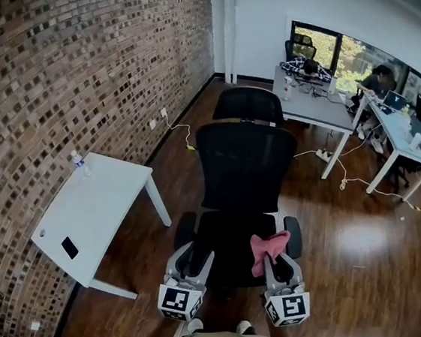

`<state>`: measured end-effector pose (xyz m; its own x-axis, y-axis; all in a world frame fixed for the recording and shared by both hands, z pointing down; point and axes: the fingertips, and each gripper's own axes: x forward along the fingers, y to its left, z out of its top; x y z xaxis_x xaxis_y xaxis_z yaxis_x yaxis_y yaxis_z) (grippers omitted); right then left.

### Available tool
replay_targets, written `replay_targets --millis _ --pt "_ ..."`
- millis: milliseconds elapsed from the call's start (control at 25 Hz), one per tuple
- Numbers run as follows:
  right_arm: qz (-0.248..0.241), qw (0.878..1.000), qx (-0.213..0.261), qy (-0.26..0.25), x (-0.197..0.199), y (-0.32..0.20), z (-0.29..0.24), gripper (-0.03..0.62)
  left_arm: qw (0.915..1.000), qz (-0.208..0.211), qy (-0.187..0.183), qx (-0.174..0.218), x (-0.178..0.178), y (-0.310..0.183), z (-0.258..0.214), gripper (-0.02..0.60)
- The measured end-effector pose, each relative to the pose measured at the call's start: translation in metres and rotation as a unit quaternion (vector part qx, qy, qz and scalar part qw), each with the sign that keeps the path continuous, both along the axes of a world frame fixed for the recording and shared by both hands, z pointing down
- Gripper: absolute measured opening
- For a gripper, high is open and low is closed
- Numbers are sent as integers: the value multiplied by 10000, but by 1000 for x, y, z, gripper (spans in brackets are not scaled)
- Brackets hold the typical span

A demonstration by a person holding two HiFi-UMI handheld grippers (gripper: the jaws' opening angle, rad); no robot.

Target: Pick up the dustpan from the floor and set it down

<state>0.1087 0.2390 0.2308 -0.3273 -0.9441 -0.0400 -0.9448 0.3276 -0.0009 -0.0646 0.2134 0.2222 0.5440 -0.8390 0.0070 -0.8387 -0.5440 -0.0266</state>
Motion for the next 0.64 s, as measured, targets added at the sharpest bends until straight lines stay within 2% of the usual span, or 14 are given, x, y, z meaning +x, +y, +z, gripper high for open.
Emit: replay_targets --millis 360,640 --pt "90 9998 -1 149 -21 28 -6 84 9997 195 80 -150 -8 21 9 175" --pt "417 9990 -110 152 -37 38 3 84 9995 247 124 -131 -39 28 13 175"
